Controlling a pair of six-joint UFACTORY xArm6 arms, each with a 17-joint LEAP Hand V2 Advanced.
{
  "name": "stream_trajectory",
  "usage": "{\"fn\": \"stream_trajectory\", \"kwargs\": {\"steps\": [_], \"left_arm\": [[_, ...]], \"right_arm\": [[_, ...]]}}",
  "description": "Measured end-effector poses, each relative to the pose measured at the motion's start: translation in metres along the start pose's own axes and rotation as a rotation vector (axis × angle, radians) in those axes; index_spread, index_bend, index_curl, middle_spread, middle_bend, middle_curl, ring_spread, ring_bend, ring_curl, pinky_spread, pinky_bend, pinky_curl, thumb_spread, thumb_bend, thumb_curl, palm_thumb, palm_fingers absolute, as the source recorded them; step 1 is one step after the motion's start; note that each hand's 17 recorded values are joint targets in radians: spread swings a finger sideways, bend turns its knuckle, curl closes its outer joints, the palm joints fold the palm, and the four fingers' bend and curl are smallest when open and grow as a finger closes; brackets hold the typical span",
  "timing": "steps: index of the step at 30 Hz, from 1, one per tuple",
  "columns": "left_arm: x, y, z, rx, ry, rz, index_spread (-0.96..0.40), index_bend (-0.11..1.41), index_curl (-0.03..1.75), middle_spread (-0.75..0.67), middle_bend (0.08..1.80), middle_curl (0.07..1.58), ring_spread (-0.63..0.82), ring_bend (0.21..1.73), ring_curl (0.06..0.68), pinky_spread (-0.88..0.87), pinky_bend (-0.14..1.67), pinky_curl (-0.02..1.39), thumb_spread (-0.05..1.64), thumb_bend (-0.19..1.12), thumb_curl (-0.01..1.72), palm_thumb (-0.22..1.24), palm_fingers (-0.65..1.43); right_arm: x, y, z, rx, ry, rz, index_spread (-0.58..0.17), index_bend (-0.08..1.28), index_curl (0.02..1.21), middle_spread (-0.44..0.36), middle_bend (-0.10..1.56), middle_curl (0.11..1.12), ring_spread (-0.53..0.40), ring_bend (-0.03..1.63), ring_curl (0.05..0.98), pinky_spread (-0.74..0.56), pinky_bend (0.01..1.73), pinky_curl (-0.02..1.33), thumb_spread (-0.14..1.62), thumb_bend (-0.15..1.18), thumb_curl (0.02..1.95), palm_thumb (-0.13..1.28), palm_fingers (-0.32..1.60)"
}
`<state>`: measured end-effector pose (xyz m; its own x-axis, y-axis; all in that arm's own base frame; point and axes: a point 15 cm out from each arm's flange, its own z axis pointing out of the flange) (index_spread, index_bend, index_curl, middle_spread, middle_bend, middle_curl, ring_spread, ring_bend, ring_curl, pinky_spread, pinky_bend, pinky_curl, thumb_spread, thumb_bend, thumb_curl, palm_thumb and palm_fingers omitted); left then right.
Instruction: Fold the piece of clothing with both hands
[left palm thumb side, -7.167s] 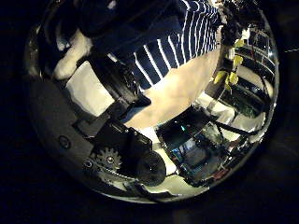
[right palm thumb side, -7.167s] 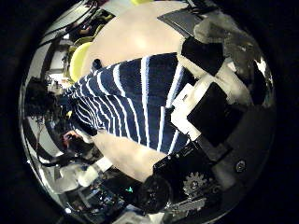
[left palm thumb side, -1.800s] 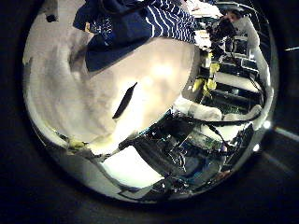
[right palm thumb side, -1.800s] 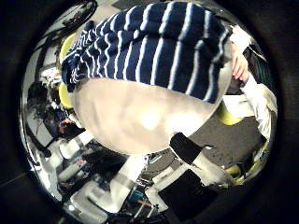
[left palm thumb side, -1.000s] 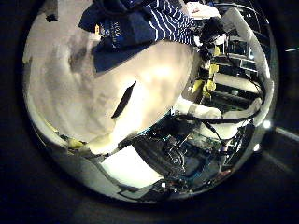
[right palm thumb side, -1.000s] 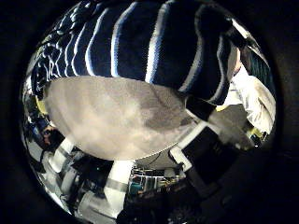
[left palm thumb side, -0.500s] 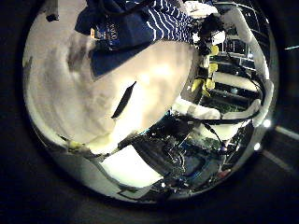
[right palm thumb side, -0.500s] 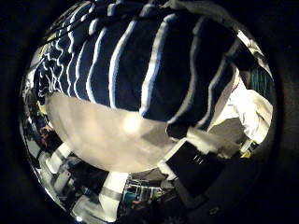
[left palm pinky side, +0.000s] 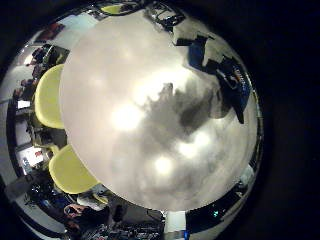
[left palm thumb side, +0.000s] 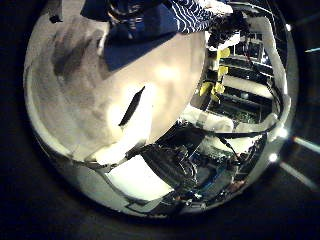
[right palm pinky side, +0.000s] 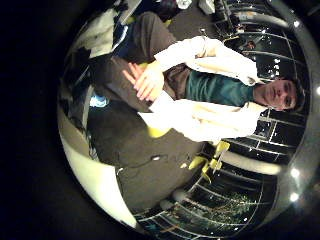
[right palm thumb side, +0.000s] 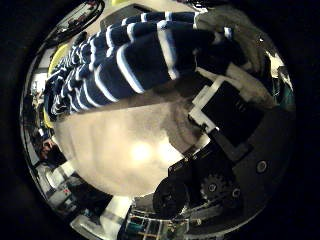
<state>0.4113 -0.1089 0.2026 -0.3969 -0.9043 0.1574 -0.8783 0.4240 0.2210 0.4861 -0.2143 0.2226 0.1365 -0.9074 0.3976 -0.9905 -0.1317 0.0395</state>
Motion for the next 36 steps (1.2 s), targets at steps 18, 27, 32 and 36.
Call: {"fn": "stream_trajectory", "kwargs": {"steps": [18, 27, 32, 36], "left_arm": [[-0.068, 0.063, -0.027, 0.059, 0.006, -0.097, -0.11, 0.19, 0.50, -0.02, 0.19, 0.37, 0.02, 0.67, 0.223, 0.08, 0.34, 0.36, 1.22, -0.02, 0.30, 0.34, 0.33], [-0.089, 0.105, -0.022, 0.073, 0.020, -0.157, -0.12, 0.20, 0.50, -0.03, 0.19, 0.37, 0.01, 0.68, 0.226, 0.07, 0.34, 0.36, 1.21, -0.02, 0.30, 0.35, 0.35], [-0.090, 0.110, -0.023, 0.080, 0.029, -0.172, -0.12, 0.20, 0.51, -0.03, 0.19, 0.37, 0.00, 0.68, 0.225, 0.07, 0.34, 0.36, 1.21, -0.02, 0.30, 0.36, 0.35], [-0.087, 0.116, -0.023, 0.087, 0.036, -0.181, -0.12, 0.20, 0.51, -0.03, 0.19, 0.38, 0.00, 0.68, 0.227, 0.07, 0.34, 0.36, 1.21, -0.01, 0.31, 0.37, 0.35]], "right_arm": [[-0.034, -0.021, -0.074, 0.121, -0.013, -0.069, -0.486, 0.93, 1.12, -0.260, 1.25, 1.06, -0.293, 1.42, 0.872, -0.25, 1.33, 0.98, 0.99, -0.01, 0.73, 1.09, 0.72], [-0.124, -0.039, -0.166, 0.217, 0.005, -0.251, -0.485, 0.93, 1.17, -0.238, 1.27, 1.05, -0.284, 1.44, 0.879, -0.25, 1.32, 1.02, 0.99, -0.01, 0.75, 1.11, 0.71], [-0.191, -0.051, -0.214, 0.275, 0.007, -0.363, -0.484, 0.93, 1.19, -0.230, 1.28, 1.05, -0.280, 1.44, 0.879, -0.25, 1.31, 1.04, 0.99, -0.01, 0.76, 1.11, 0.70], [-0.254, -0.065, -0.224, 0.273, 0.012, -0.461, -0.484, 0.92, 1.20, -0.226, 1.28, 1.04, -0.279, 1.45, 0.878, -0.25, 1.30, 1.05, 0.99, -0.01, 0.77, 1.12, 0.70]]}}
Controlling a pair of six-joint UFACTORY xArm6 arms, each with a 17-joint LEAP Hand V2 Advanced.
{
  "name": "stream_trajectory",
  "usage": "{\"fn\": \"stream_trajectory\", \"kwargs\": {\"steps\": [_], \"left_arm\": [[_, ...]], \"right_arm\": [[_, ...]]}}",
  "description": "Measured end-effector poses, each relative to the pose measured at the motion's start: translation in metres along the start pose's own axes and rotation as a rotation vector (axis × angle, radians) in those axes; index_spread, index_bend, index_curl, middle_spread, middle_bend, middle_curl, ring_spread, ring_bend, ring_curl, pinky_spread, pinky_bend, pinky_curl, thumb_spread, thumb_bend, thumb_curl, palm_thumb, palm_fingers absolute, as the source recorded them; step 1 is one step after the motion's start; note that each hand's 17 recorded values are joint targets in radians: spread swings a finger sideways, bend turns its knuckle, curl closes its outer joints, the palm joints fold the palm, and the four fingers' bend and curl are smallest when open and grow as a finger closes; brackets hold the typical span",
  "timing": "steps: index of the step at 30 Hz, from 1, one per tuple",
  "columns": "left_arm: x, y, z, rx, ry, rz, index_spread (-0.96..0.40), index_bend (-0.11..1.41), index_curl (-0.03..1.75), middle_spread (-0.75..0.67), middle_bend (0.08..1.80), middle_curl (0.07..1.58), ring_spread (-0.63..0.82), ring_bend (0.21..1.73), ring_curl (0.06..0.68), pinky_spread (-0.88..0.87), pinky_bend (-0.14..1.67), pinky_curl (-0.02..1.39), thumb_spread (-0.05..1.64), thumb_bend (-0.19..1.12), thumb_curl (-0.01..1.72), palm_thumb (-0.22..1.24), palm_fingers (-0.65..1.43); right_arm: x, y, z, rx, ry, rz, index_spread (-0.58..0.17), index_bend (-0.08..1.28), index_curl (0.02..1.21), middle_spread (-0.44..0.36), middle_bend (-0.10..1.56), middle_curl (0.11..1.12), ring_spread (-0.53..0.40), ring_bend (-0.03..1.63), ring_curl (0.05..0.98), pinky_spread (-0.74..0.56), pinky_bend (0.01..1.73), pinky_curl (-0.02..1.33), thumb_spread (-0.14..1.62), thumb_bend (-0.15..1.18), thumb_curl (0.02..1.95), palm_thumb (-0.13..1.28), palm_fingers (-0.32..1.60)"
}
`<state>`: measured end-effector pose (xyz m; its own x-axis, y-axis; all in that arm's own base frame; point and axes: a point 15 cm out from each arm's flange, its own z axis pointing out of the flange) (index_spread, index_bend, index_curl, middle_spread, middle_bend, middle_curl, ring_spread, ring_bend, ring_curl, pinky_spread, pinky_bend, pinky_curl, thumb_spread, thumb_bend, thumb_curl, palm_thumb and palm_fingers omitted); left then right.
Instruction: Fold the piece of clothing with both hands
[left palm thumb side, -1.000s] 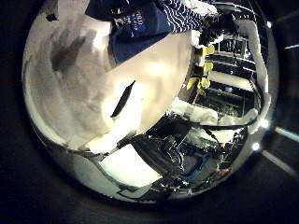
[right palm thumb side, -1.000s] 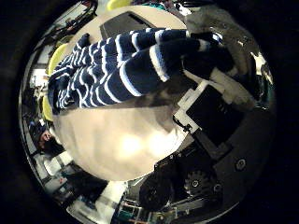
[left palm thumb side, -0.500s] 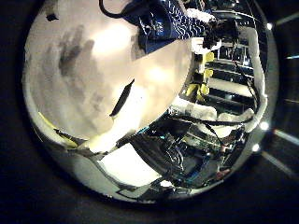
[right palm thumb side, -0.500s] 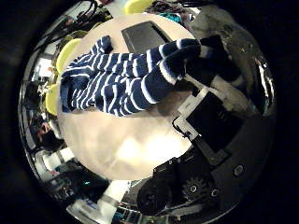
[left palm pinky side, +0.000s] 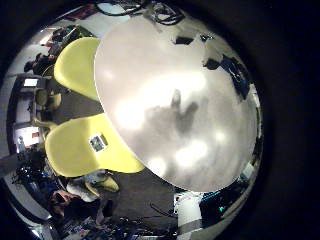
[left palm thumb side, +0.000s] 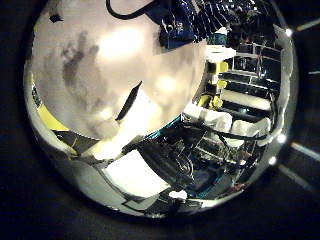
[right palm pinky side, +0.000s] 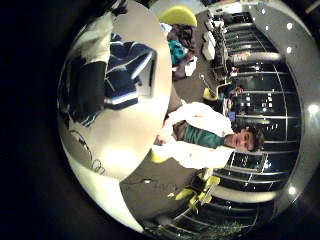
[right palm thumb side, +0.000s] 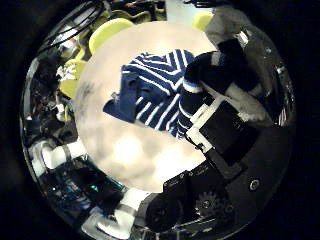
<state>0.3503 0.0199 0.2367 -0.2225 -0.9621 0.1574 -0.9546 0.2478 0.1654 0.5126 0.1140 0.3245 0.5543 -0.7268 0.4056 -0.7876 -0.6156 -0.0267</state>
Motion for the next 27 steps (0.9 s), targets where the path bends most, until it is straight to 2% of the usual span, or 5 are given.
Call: {"fn": "stream_trajectory", "kwargs": {"steps": [9, 13, 15, 18, 27], "left_arm": [[-0.003, 0.015, -0.005, 0.010, 0.005, -0.020, -0.10, 0.19, 0.52, -0.03, 0.19, 0.38, -0.01, 0.68, 0.228, 0.07, 0.34, 0.36, 1.23, -0.01, 0.31, 0.42, 0.35], [-0.007, 0.023, -0.008, 0.024, 0.004, -0.035, -0.09, 0.19, 0.52, -0.03, 0.19, 0.38, -0.01, 0.68, 0.229, 0.07, 0.34, 0.36, 1.23, -0.01, 0.31, 0.44, 0.35], [-0.009, 0.024, -0.008, 0.026, 0.001, -0.034, -0.09, 0.19, 0.52, -0.03, 0.19, 0.39, -0.01, 0.68, 0.229, 0.07, 0.34, 0.36, 1.23, -0.01, 0.31, 0.45, 0.35], [-0.012, 0.029, -0.007, 0.024, 0.005, -0.049, -0.09, 0.19, 0.52, -0.03, 0.19, 0.39, -0.01, 0.68, 0.230, 0.06, 0.34, 0.36, 1.23, -0.01, 0.31, 0.45, 0.35], [-0.004, 0.029, -0.014, 0.029, 0.003, -0.047, -0.10, 0.21, 0.54, -0.03, 0.19, 0.39, -0.01, 0.67, 0.225, 0.06, 0.33, 0.36, 1.23, -0.01, 0.31, 0.46, 0.37]], "right_arm": [[-0.081, -0.068, 0.022, -0.028, -0.018, -0.130, -0.481, 0.83, 1.18, -0.223, 1.22, 0.99, -0.279, 1.41, 0.842, -0.28, 1.30, 1.02, 1.00, -0.03, 0.74, 1.03, 0.72], [-0.090, -0.080, 0.019, -0.011, -0.024, -0.144, -0.483, 0.31, 0.97, -0.249, 0.93, 0.86, -0.311, 1.39, 0.756, -0.43, 1.29, 0.90, 1.01, -0.03, 0.71, 0.94, 0.32], [-0.088, -0.079, 0.016, -0.004, -0.025, -0.146, -0.495, 0.26, 0.90, -0.249, 0.83, 0.81, -0.311, 1.33, 0.727, -0.40, 1.23, 0.88, 1.02, -0.03, 0.70, 0.93, 0.18], [-0.075, -0.075, 0.012, -0.002, -0.023, -0.134, -0.500, 0.17, 0.76, -0.192, 0.53, 0.66, -0.185, 1.07, 0.622, -0.19, 1.15, 0.85, 1.00, -0.03, 0.68, 0.89, -0.16], [-0.052, -0.059, -0.057, 0.127, -0.147, -0.120, -0.474, 0.10, 0.45, -0.064, 0.22, 0.46, 0.123, 0.83, 0.437, 0.23, 1.01, 0.71, 0.94, -0.03, 0.62, 0.84, -0.12]]}}
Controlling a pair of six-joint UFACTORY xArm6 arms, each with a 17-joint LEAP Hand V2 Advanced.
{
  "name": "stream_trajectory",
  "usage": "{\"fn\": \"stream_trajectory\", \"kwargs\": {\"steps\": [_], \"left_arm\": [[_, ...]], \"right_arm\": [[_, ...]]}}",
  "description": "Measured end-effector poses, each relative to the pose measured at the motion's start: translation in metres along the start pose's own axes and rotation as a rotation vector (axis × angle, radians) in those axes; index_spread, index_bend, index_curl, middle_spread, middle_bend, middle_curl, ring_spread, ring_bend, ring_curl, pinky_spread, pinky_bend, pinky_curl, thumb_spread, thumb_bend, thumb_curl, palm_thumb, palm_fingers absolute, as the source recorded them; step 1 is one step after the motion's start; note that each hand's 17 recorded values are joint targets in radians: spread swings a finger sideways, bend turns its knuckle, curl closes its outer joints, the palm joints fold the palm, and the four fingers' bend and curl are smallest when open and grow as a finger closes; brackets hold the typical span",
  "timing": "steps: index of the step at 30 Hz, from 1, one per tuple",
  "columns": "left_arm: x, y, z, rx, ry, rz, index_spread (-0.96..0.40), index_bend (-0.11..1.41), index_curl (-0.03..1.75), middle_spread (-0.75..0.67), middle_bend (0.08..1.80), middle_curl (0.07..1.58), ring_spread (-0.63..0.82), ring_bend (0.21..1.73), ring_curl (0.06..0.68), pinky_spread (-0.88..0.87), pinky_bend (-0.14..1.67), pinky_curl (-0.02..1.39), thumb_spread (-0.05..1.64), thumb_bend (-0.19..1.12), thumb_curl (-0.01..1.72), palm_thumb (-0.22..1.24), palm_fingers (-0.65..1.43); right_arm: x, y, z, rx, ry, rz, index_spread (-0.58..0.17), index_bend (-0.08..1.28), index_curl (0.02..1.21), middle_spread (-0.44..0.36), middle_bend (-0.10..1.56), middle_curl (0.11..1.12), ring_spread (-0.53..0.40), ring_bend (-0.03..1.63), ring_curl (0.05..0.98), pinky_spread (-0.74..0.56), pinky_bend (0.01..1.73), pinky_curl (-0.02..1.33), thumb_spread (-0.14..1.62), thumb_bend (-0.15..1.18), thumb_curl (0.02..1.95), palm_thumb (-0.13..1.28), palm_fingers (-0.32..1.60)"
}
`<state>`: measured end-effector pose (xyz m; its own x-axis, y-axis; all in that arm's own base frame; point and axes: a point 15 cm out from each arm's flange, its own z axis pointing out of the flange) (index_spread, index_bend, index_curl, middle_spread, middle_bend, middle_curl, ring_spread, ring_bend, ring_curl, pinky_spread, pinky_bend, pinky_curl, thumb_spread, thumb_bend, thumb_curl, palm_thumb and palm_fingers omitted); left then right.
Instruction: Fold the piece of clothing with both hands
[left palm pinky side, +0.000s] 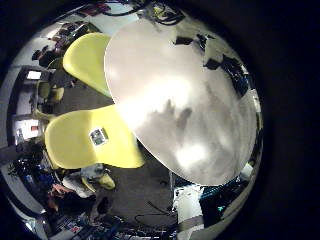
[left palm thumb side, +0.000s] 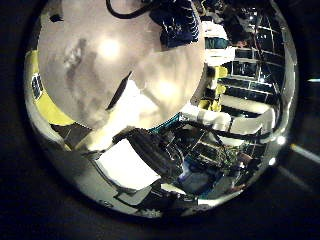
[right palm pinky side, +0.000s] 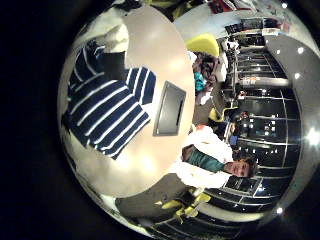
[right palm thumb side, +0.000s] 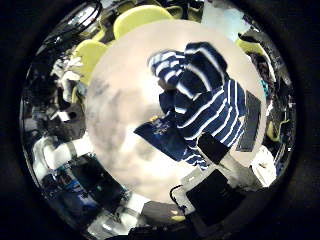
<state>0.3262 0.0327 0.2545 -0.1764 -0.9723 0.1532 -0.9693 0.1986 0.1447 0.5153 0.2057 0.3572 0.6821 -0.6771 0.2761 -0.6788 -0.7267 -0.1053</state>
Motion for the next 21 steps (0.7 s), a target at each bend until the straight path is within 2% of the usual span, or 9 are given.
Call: {"fn": "stream_trajectory", "kwargs": {"steps": [4, 10, 17, 21], "left_arm": [[0.011, 0.000, -0.007, 0.003, -0.004, 0.000, -0.11, 0.21, 0.54, -0.03, 0.19, 0.39, -0.01, 0.67, 0.222, 0.07, 0.33, 0.36, 1.22, -0.02, 0.31, 0.44, 0.37], [0.037, 0.003, -0.016, -0.034, -0.010, -0.017, -0.12, 0.21, 0.55, -0.02, 0.18, 0.39, 0.00, 0.67, 0.222, 0.07, 0.33, 0.36, 1.21, -0.02, 0.30, 0.42, 0.36], [0.049, 0.016, -0.025, -0.058, -0.021, -0.071, -0.13, 0.21, 0.56, -0.02, 0.18, 0.38, 0.00, 0.67, 0.222, 0.07, 0.33, 0.36, 1.22, -0.02, 0.30, 0.40, 0.36], [0.060, 0.027, -0.029, -0.059, -0.030, -0.071, -0.13, 0.20, 0.56, -0.01, 0.18, 0.38, 0.00, 0.67, 0.223, 0.07, 0.33, 0.36, 1.22, -0.02, 0.30, 0.39, 0.35]], "right_arm": [[0.027, 0.039, -0.027, -0.009, -0.063, 0.106, -0.450, 0.16, 0.38, -0.055, 0.23, 0.44, 0.158, 0.76, 0.388, 0.33, 0.93, 0.65, 0.95, -0.01, 0.61, 0.88, -0.03], [0.064, 0.114, -0.034, -0.118, -0.143, 0.276, -0.425, 0.17, 0.36, -0.062, 0.27, 0.42, 0.149, 0.71, 0.346, 0.40, 0.80, 0.56, 1.02, -0.02, 0.59, 0.88, 0.04], [0.056, 0.171, -0.025, -0.259, -0.215, 0.329, -0.410, 0.17, 0.34, -0.057, 0.28, 0.40, 0.139, 0.68, 0.314, 0.42, 0.66, 0.48, 1.17, -0.02, 0.52, 0.79, 0.06], [0.038, 0.191, -0.016, -0.320, -0.275, 0.342, -0.407, 0.16, 0.32, -0.055, 0.26, 0.39, 0.141, 0.66, 0.298, 0.42, 0.62, 0.44, 1.24, -0.01, 0.48, 0.76, 0.07]]}}
